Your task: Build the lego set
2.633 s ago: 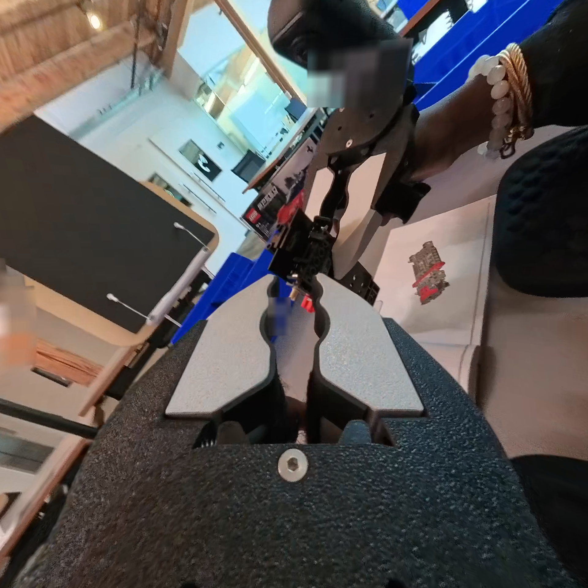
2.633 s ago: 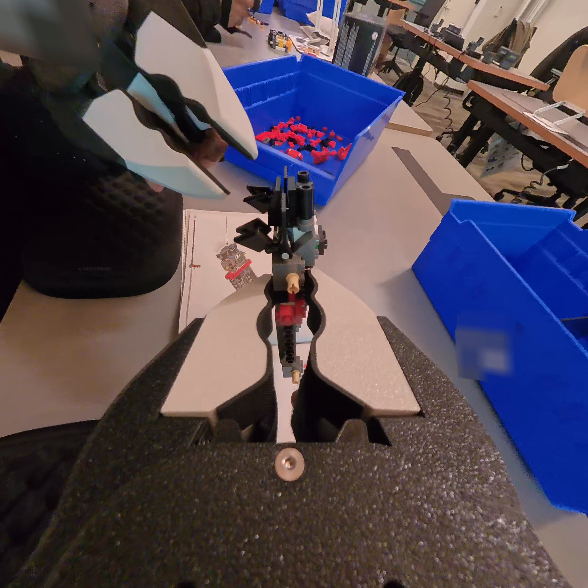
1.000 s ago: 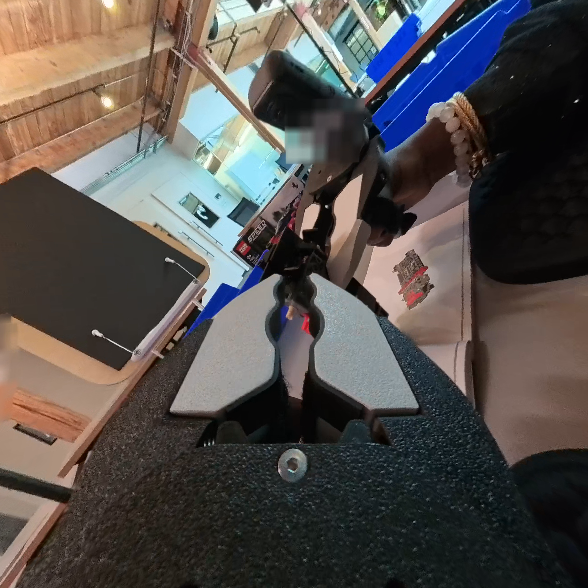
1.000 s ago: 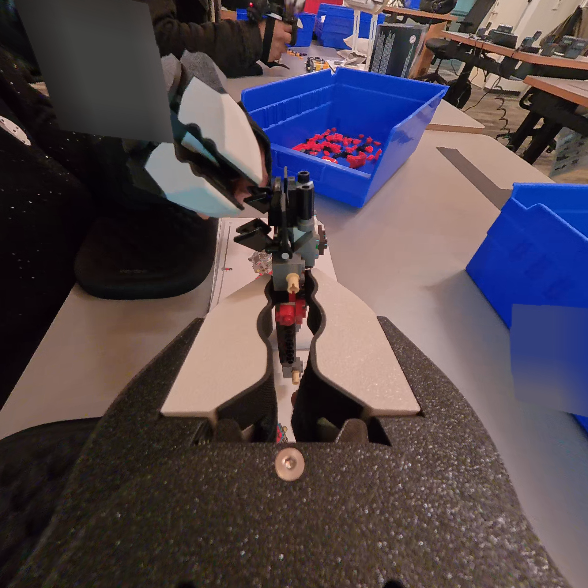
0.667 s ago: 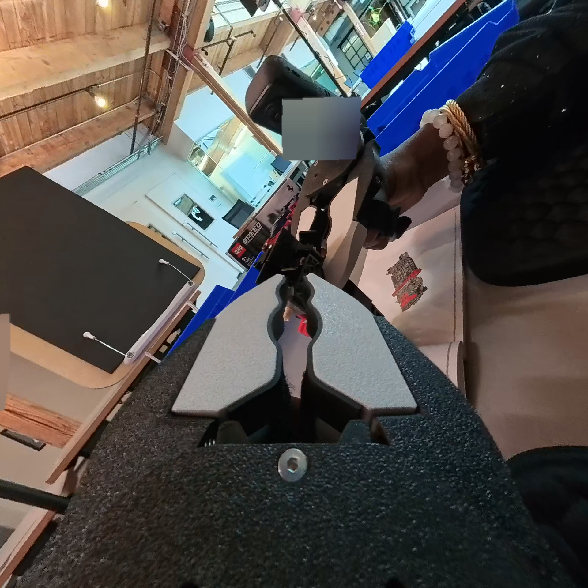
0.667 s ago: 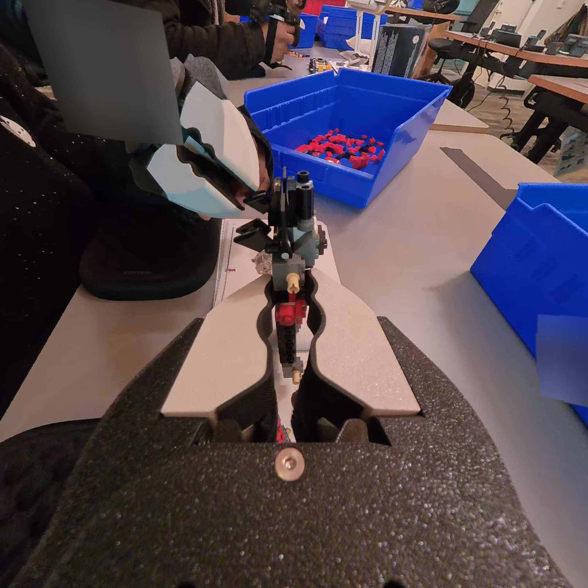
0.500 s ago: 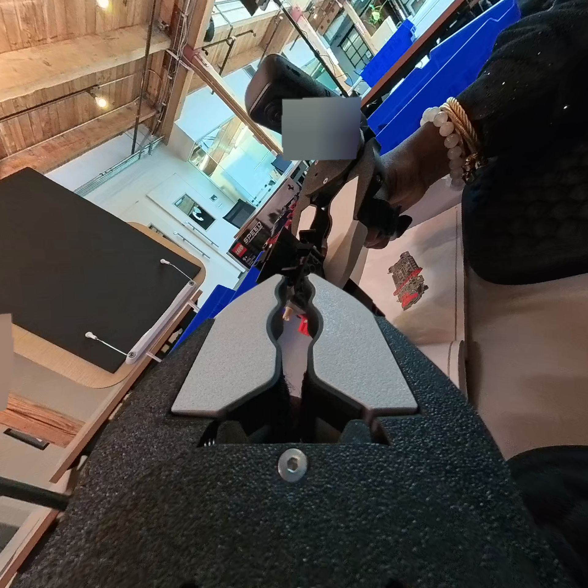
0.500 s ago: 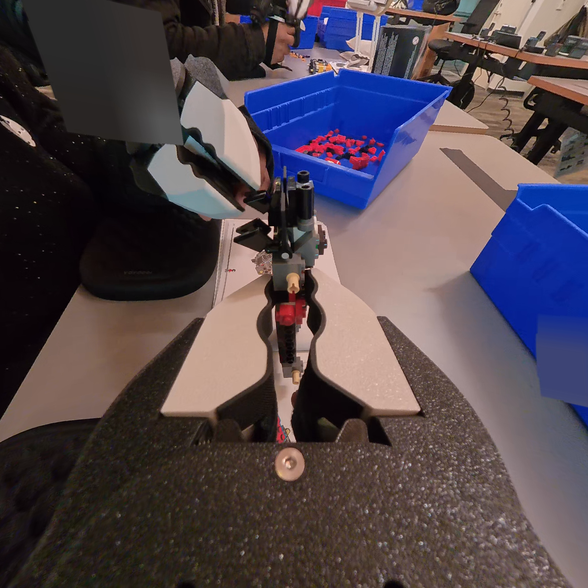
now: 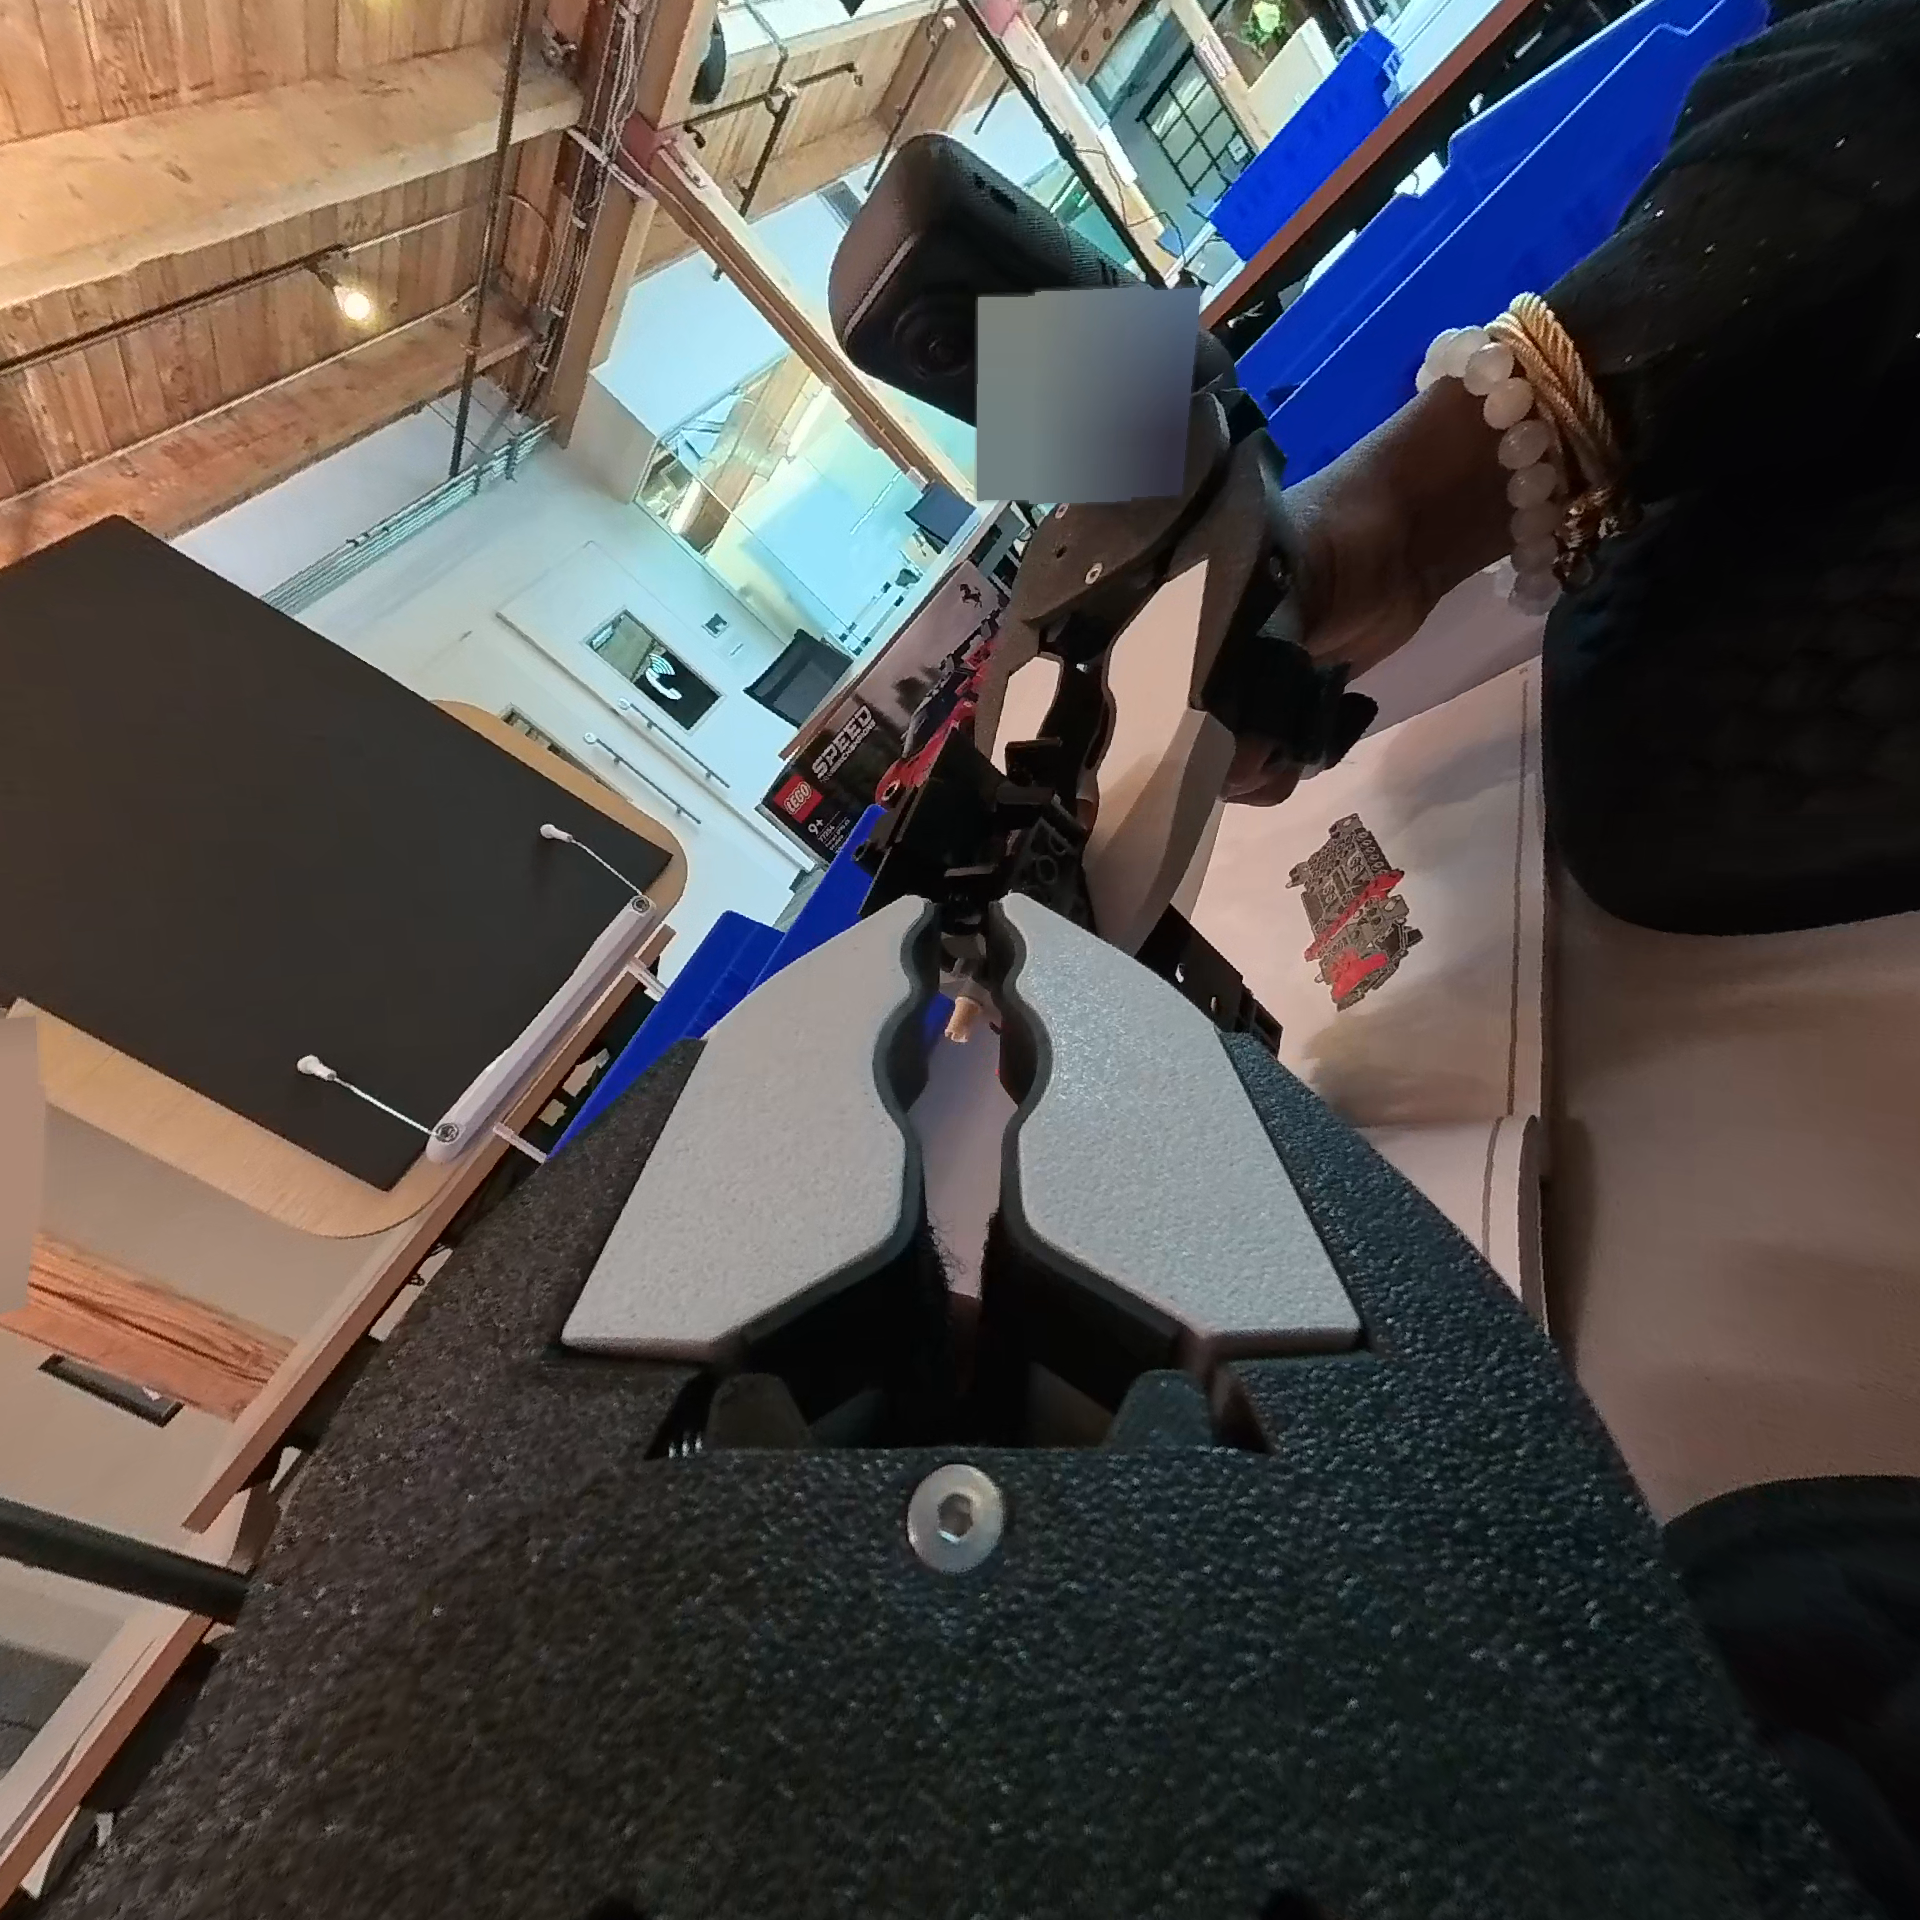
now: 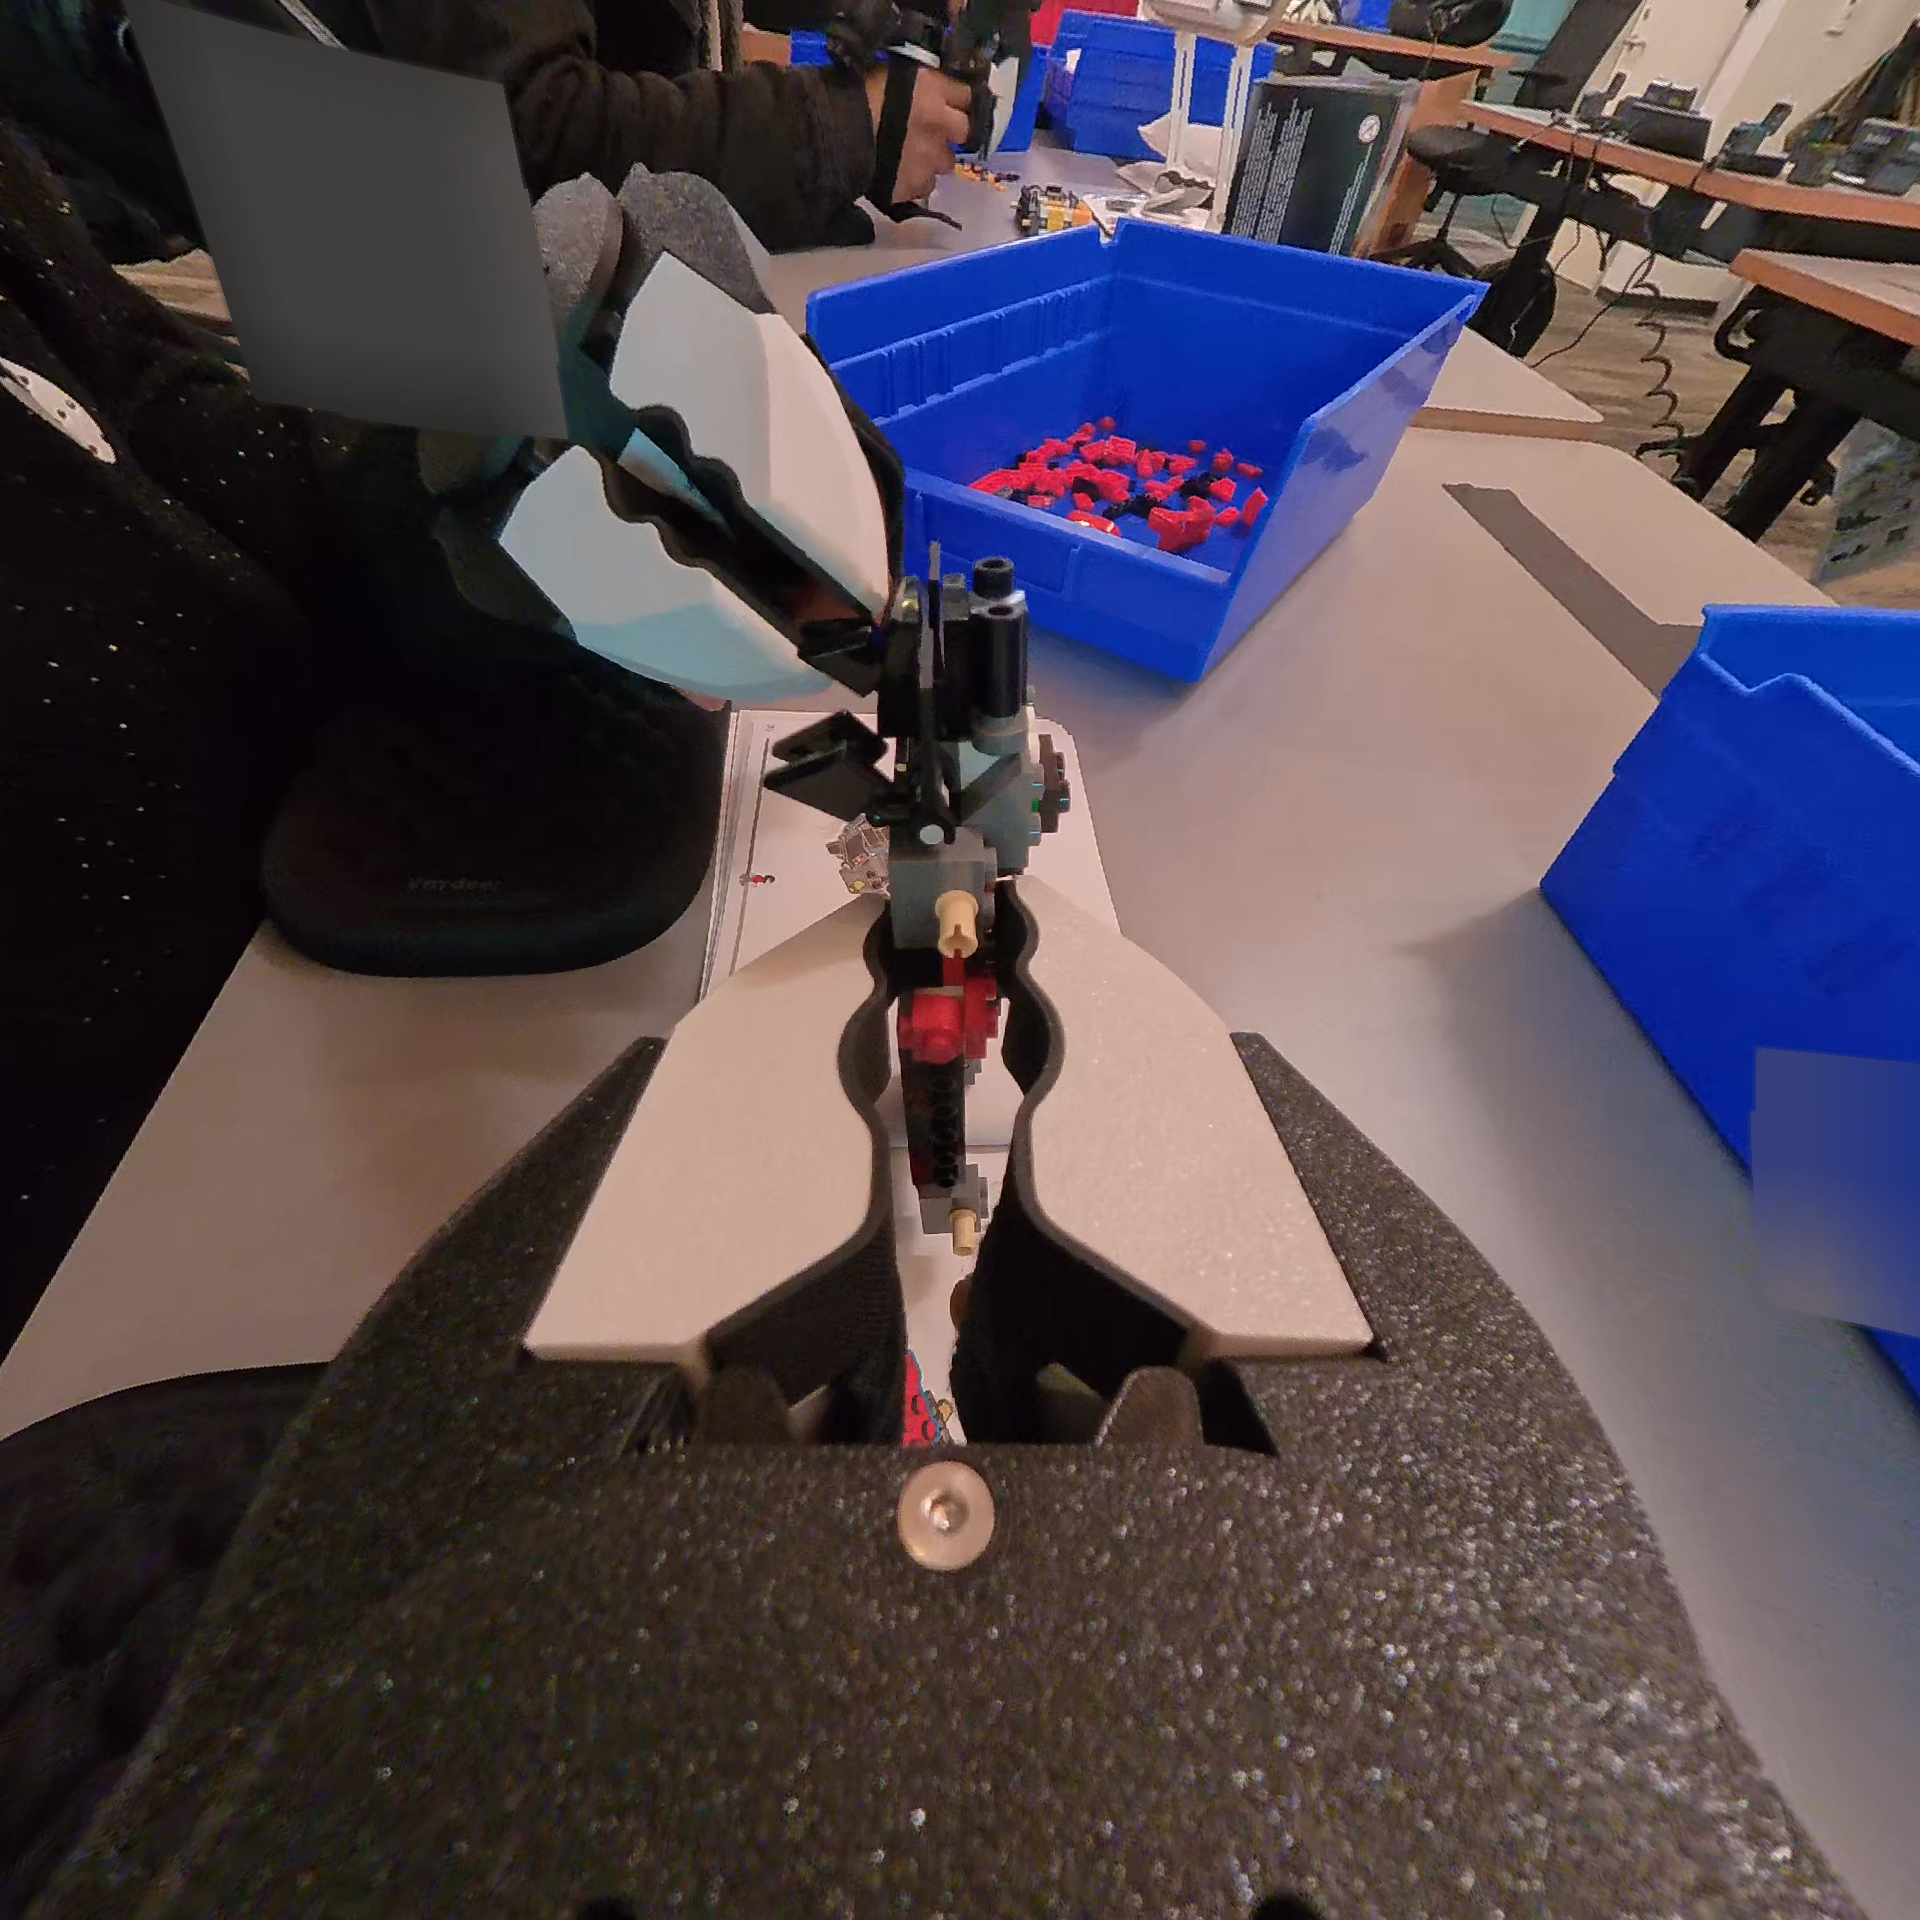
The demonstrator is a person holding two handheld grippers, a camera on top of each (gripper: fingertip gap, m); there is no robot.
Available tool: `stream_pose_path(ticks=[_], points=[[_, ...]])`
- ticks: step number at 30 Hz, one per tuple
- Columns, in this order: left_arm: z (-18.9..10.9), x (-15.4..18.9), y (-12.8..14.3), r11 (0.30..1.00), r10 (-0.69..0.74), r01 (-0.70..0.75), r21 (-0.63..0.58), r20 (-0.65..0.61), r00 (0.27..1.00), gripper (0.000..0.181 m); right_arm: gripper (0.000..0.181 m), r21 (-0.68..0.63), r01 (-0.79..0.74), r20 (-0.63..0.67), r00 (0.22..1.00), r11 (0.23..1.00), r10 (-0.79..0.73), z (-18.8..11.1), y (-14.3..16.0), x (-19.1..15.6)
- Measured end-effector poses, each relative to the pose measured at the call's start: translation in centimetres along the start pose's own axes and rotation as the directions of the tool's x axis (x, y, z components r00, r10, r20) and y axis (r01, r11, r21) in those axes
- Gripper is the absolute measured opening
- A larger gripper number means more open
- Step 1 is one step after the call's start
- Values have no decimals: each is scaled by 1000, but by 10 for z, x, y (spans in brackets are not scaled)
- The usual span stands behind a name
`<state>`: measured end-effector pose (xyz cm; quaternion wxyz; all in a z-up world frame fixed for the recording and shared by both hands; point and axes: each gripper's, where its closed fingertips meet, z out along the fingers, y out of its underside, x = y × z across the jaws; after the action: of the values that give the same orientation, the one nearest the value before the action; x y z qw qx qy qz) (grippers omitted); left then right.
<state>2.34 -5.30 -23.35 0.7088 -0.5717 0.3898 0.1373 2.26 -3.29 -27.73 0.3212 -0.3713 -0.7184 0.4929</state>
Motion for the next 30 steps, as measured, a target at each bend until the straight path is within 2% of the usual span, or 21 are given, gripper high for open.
stream_pose_path(ticks=[13, 22, 25, 30], points=[[1, -1, 0, 1000, -13, 13, 11, 5, 1000, 8, 16, -6, 5, 0, 1000, 1000, -5, 1, 1, -1], [4, 8, -11, 998, 53, -52, 31, -31, 998, 8, 17, -11, -15, -15, 1000, 1000, 14, 0, 2, 2], [12, 12, -12, 997, 77, -78, -14, -39, 996, 11, 17, -16, -19, -19, 1000, 1000, 19, 1, 2, 1], [22, 8, -8, 987, 139, -137, -87, 16, 990, 17, 17, -24, -31, -23, 999, 999, 31, 4, 0, -2]])
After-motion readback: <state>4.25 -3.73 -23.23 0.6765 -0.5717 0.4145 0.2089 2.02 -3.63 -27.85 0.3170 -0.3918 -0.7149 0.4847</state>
